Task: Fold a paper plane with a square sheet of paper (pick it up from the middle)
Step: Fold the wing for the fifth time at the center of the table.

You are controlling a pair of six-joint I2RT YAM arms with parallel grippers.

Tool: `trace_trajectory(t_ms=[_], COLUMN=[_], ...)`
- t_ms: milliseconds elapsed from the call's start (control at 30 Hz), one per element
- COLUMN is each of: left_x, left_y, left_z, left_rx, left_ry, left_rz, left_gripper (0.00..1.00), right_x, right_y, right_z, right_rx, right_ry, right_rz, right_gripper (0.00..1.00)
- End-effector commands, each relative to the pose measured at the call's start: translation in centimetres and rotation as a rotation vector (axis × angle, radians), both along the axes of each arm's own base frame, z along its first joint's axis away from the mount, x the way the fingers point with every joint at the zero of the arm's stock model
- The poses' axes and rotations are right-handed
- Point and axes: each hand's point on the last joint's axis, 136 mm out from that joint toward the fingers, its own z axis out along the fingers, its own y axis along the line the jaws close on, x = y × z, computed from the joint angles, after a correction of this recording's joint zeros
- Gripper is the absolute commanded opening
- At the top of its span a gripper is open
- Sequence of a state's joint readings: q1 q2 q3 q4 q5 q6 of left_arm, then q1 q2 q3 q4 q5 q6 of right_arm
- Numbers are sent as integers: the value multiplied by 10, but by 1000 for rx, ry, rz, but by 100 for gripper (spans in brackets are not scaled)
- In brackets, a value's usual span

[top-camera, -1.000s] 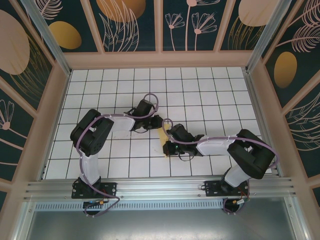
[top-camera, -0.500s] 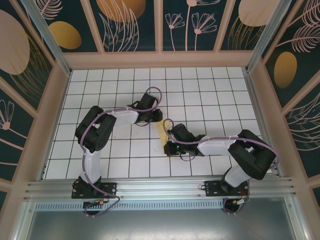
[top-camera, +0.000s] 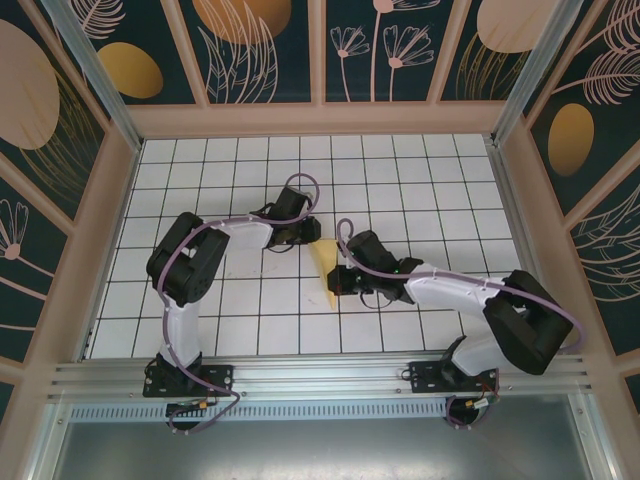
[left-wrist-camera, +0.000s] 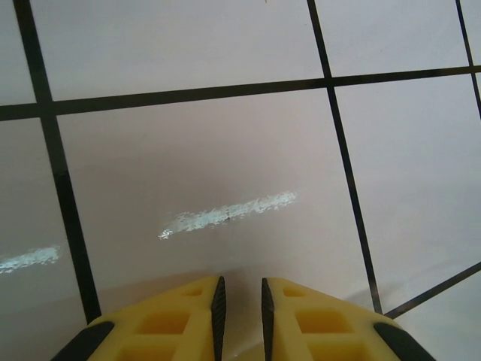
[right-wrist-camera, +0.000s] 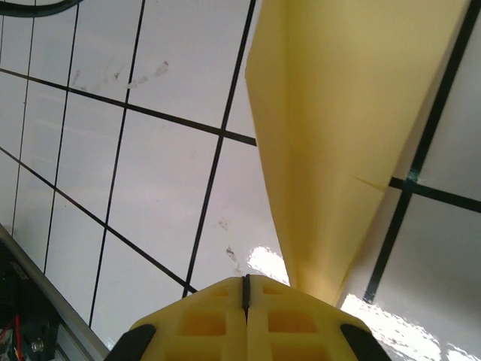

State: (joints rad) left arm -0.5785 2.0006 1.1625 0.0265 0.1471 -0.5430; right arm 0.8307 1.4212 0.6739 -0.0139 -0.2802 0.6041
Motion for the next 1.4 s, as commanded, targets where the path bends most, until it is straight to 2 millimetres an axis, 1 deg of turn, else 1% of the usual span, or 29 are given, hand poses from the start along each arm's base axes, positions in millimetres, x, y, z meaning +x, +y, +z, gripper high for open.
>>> trace_trajectory(t_ms=[0, 67, 133, 200, 267, 333, 400, 467, 500, 600, 633, 667, 733, 833, 933, 1033, 1133, 1267, 1367], left_x=[3, 7, 11, 12, 11, 7, 2, -5, -7, -19, -23, -29, -37, -46, -55, -61, -65, -68, -69], left_y=[10, 11, 17, 22, 28, 31, 35, 38, 39, 43, 44, 46, 46, 44, 41, 36, 31, 22, 16], left_z=[17, 25, 36, 48, 60, 71, 80, 86, 94, 97, 100, 97, 97, 96, 90, 86, 82, 80, 77], left_rx=[16, 27, 48, 56, 56, 45, 23, -1, -19, -52, -67, -74, -103, -136, -167, -199, -220, -254, -270], left_ry=[-23, -43, -71, -99, -122, -138, -154, -162, -174, -169, -172, -165, -165, -153, -133, -118, -101, -82, -67], left_rz=[31, 41, 63, 81, 100, 109, 122, 132, 136, 141, 142, 142, 134, 107, 84, 59, 31, -12, -36], left_gripper=[26, 30, 31, 36, 41, 41, 41, 40, 40, 38, 38, 38, 38, 38, 39, 39, 39, 39, 38], right_x=[2, 6, 10, 13, 10, 6, 1, -1, -2, -1, 0, 3, 8, 18, 23, 21, 18, 17, 15], right_y=[9, 12, 14, 10, 12, 17, 23, 30, 34, 40, 40, 39, 36, 27, 16, 10, 6, -6, -11], right_z=[-5, -5, 0, 4, 9, 17, 17, 12, 11, 6, 1, -4, -18, -30, -35, -36, -35, -41, -42], right_rx=[-2, -7, -3, -21, -6, 33, 52, 39, 33, 7, -9, -29, -83, -142, -155, -135, -96, -82, -56], right_ry=[19, 19, 6, -8, -14, -22, -7, 5, 8, -1, 4, 10, 27, 21, 29, 38, 48, 68, 77], right_rz=[35, 32, 23, 4, 25, 44, 79, 104, 115, 128, 124, 111, 90, 41, 3, -8, -13, -48, -57], right_gripper=[5, 5, 6, 7, 8, 8, 9, 9, 9, 9, 10, 10, 10, 10, 10, 10, 10, 10, 10])
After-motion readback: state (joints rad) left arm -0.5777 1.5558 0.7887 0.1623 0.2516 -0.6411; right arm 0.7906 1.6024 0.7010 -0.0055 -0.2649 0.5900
